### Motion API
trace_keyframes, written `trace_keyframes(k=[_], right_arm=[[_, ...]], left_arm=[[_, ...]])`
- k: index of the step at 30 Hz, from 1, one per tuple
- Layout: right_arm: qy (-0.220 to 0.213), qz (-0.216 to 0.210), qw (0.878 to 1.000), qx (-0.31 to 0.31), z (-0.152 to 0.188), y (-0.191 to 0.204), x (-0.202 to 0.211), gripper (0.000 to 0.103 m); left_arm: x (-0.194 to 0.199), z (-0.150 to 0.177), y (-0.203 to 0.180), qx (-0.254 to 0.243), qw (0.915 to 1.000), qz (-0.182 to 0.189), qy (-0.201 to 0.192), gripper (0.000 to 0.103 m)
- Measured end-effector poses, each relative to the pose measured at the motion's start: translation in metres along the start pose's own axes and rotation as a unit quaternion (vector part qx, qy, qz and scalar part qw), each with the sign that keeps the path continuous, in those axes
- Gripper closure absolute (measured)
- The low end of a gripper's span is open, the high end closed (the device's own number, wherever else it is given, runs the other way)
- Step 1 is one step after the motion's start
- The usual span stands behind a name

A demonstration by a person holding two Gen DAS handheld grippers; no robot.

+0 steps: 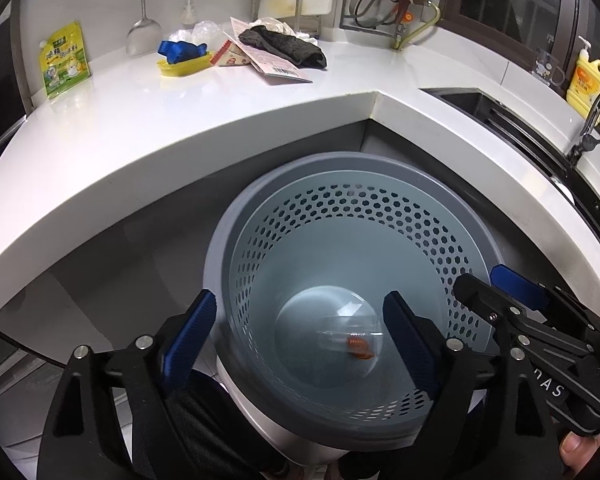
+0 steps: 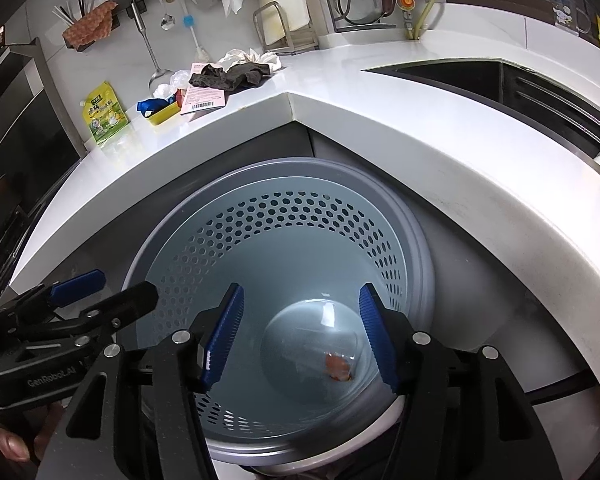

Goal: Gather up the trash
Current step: 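Open both tools to drop the peel and cup into the bin, then move both tools back from the bin toward the countertop trash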

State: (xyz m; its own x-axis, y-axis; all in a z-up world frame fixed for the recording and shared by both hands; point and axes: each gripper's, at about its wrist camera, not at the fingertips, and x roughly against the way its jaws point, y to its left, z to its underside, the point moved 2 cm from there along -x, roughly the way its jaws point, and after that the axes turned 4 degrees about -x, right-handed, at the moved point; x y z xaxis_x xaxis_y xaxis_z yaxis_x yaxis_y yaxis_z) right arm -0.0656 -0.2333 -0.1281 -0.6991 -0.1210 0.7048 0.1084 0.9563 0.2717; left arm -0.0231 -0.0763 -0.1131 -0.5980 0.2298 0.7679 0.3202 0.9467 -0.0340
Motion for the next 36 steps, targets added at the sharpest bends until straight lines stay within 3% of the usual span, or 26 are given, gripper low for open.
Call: trace_keyframes(k=[15, 36], right_arm=[[-0.006, 0.001, 1.000, -0.005, 0.000, -0.003, 0.004, 0.040], [-0.006, 0.002, 1.000, -0.011, -0.002, -0.005, 0.002, 0.036]], left_arm=[[0.003, -0.002, 0.007, 0.009, 0.9999, -0.008, -0.009, 0.012], [0.001, -0.004, 0.020, 0.019, 0.9997, -0.012, -0.010, 0.011]])
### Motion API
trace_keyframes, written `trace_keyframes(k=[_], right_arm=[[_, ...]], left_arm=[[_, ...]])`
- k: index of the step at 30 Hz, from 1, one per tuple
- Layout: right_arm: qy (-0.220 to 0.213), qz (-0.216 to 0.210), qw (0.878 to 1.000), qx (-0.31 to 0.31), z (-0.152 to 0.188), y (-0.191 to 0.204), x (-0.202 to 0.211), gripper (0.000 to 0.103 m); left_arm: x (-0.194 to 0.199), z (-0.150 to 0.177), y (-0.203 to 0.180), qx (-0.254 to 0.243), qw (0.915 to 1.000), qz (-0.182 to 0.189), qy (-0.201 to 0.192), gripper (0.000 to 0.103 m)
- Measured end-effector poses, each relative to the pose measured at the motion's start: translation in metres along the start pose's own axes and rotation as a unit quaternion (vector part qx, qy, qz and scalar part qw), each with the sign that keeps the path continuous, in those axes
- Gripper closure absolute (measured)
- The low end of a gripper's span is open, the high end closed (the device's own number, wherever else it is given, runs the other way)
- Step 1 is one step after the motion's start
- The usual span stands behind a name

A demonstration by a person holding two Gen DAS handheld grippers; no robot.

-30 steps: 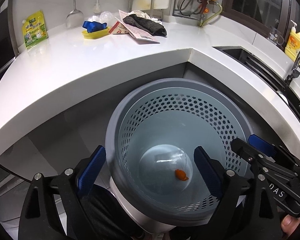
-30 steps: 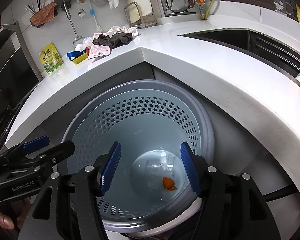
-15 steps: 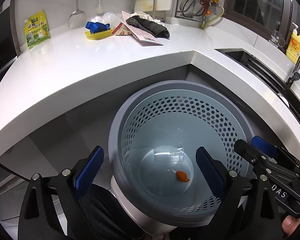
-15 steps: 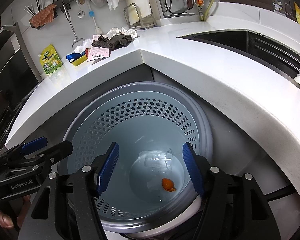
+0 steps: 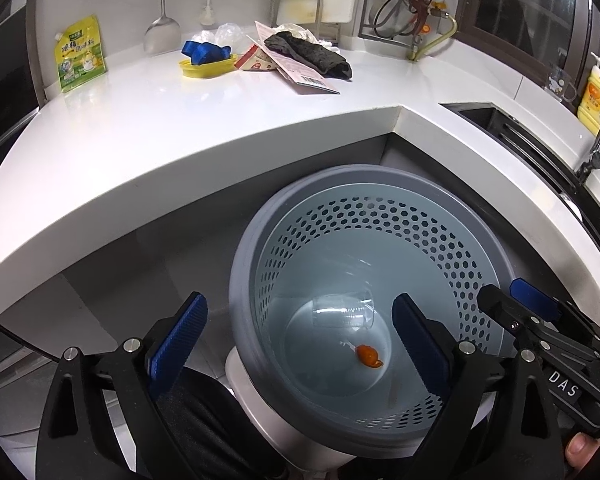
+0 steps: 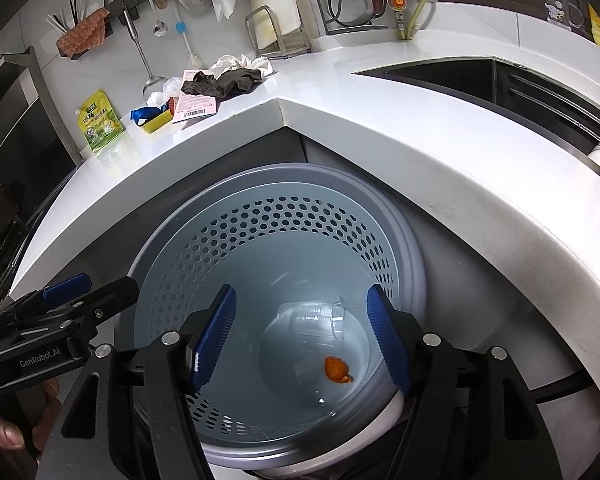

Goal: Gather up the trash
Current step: 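Move both tools back from the bin toward the countertop trash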

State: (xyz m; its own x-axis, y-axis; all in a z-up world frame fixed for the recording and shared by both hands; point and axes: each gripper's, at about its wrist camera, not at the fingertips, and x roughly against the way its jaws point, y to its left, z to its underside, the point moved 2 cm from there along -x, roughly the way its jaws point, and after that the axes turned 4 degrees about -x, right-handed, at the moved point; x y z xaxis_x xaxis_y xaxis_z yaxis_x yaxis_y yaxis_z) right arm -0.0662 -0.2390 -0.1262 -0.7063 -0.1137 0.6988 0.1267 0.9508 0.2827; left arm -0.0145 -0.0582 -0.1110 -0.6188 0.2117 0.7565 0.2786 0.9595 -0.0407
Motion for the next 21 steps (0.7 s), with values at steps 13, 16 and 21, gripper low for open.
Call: trace_keyframes(k=[13, 16, 21], right_arm=[[0.003, -0.006, 1.000, -0.001, -0.011, 0.008, -0.006, 0.032], [0.000, -0.009, 1.000, 0.001, -0.018, 0.012, -0.005, 0.032], [-0.015, -0.009, 1.000, 0.010, -0.030, 0.018, 0.001, 0.029]], left_arm=[[0.008, -0.014, 0.014, 0.002, 0.9998, -0.006, -0.021, 0.009], [0.008, -0.019, 0.017, 0.005, 0.9997, -0.002, -0.022, 0.009], [0.011, -0.029, 0.022, 0.009, 0.9996, 0.003, -0.027, 0.009]])
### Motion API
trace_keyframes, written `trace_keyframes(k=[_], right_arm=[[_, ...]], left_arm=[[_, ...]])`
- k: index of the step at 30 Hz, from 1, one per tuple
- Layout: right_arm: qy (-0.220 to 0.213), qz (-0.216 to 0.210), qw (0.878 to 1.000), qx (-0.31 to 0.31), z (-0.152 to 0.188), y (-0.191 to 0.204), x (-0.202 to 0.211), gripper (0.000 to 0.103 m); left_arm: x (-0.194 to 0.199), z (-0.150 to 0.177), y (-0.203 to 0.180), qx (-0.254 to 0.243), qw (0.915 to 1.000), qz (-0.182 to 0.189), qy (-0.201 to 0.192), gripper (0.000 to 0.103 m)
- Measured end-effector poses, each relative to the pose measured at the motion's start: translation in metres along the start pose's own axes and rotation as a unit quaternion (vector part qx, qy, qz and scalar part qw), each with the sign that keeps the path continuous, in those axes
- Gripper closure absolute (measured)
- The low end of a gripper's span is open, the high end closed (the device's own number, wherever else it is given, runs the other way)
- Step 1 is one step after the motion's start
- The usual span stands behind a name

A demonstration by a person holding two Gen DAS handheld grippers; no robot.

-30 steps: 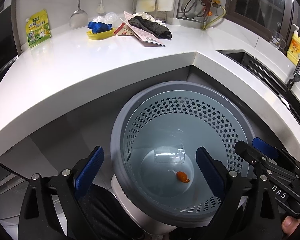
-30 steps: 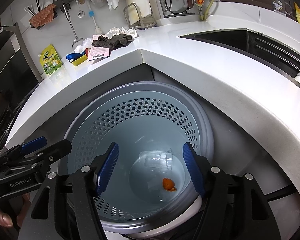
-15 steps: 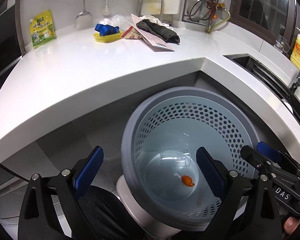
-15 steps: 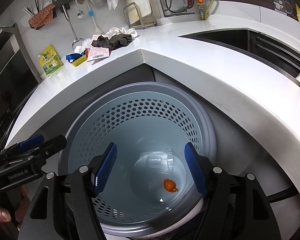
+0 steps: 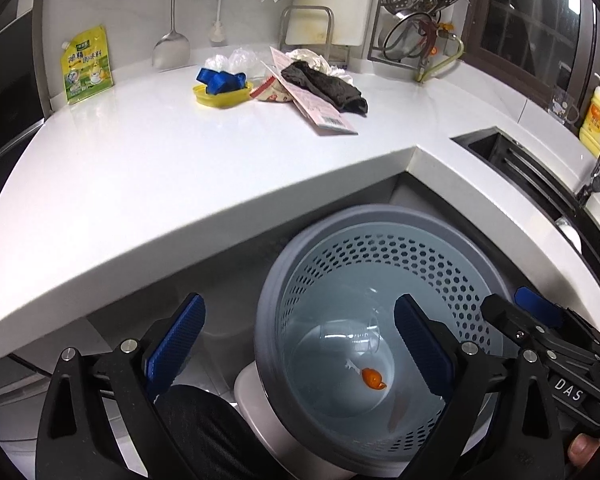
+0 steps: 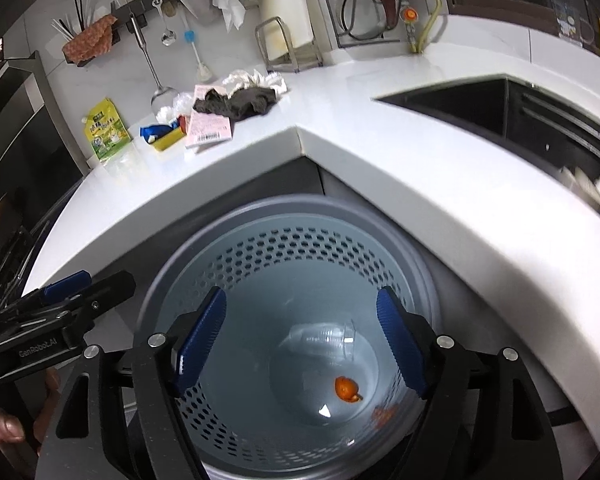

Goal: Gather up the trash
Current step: 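Move both tools back from the bin toward the countertop trash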

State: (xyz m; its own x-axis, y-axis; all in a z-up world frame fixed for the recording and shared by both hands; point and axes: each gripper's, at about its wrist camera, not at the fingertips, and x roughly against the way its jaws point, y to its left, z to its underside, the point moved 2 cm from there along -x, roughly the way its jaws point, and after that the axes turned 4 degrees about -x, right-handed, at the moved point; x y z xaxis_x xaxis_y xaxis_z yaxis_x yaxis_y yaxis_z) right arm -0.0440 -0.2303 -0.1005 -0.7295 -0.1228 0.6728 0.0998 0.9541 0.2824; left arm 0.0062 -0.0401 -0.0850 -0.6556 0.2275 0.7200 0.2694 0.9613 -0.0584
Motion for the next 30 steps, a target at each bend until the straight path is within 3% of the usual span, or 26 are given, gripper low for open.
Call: trace_keyframes(k=[12, 30], right_arm=[[-0.021, -0.007, 1.000, 0.002, -0.037, 0.014, -0.001, 0.023], [-0.031, -0.025, 0.999, 0.027, -0.109, 0.040, -0.036, 0.021]], left_arm=[[0.012, -0.041, 0.015, -0.002, 0.9994, -0.005, -0.033, 0.006], [-0.001, -0.100, 0.054, 0.010, 0.9982, -0.036, -0.046, 0.006]])
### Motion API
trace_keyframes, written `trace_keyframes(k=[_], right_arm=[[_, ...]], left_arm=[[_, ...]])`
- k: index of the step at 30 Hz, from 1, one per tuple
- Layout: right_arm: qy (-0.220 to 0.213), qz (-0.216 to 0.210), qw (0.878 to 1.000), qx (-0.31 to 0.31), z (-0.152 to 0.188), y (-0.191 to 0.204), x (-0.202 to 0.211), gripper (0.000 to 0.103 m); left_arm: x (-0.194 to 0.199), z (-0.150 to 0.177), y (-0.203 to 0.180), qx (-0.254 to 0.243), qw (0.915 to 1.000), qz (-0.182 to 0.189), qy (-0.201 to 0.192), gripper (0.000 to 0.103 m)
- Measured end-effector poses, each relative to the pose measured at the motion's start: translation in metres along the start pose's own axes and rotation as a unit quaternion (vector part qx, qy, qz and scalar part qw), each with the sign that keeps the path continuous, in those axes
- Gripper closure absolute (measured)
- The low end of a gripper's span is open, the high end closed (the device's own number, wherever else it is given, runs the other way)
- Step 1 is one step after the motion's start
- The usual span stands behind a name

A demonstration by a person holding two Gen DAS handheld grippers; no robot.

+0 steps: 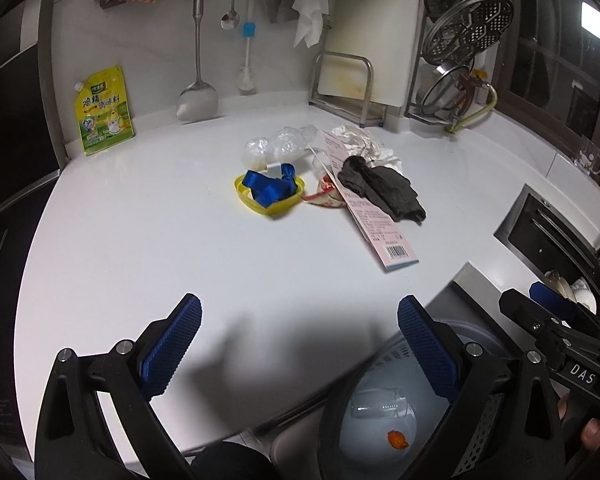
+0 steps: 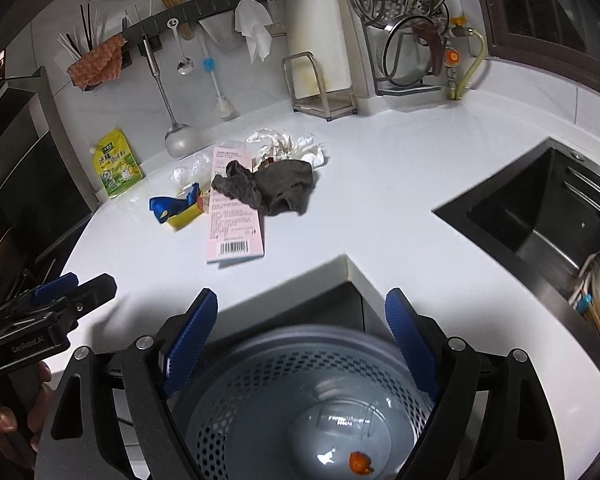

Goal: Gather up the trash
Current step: 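Move both tools back from the bin toward the countertop trash, then close the right tool on the dark grey cloth and lift it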

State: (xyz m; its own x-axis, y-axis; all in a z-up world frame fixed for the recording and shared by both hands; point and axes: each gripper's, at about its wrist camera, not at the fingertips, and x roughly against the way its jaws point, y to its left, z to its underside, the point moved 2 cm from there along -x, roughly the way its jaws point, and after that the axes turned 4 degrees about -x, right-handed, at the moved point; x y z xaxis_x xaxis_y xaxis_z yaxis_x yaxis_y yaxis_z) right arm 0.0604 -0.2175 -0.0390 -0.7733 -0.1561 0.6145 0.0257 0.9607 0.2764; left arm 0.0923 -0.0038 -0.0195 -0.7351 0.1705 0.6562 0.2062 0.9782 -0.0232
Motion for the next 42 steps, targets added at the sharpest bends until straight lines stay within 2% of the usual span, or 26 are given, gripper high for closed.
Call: trace_keyframes(k=[7, 19, 25, 33, 35, 38, 42], right_arm=[[0.004, -0.004, 1.000, 0.013, -0.016, 0.001, -0.014, 0.021], [0.003, -0.013, 1.000, 0.016, -0.039, -0.007, -0.035, 0.021], [0.018, -0.014, 1.000, 0.019, -0.050, -0.010, -0.059, 0.021], [0.022, -0.022, 0.998, 0.050, -0.074, 0.006, -0.085, 0.021], [0.035, -0.029, 0.998, 0.053, -0.081, 0.009, -0.099, 0.021], [0.037, -0.016, 0.997, 0.066, -0.092, 0.013, -0.115, 0.021], [0.044, -0.022, 0.997, 0.067, -0.104, 0.014, -0.129, 0.021]], left_arm=[[-0.011, -0.014, 0.005, 0.013, 0.9999, -0.002, -0.006, 0.006], [-0.025, -0.020, 0.007, 0.019, 0.9997, -0.016, -0.007, 0.006], [-0.033, -0.031, 0.021, 0.030, 0.9990, -0.030, -0.013, 0.006], [-0.054, -0.047, 0.030, 0.030, 0.9980, -0.053, -0.017, 0.006], [-0.061, -0.050, 0.032, 0.028, 0.9978, -0.058, -0.016, 0.006], [-0.068, -0.056, 0.035, 0.031, 0.9976, -0.059, -0.015, 0.006], [-0.075, -0.061, 0.037, 0.032, 0.9974, -0.063, -0.016, 0.006]])
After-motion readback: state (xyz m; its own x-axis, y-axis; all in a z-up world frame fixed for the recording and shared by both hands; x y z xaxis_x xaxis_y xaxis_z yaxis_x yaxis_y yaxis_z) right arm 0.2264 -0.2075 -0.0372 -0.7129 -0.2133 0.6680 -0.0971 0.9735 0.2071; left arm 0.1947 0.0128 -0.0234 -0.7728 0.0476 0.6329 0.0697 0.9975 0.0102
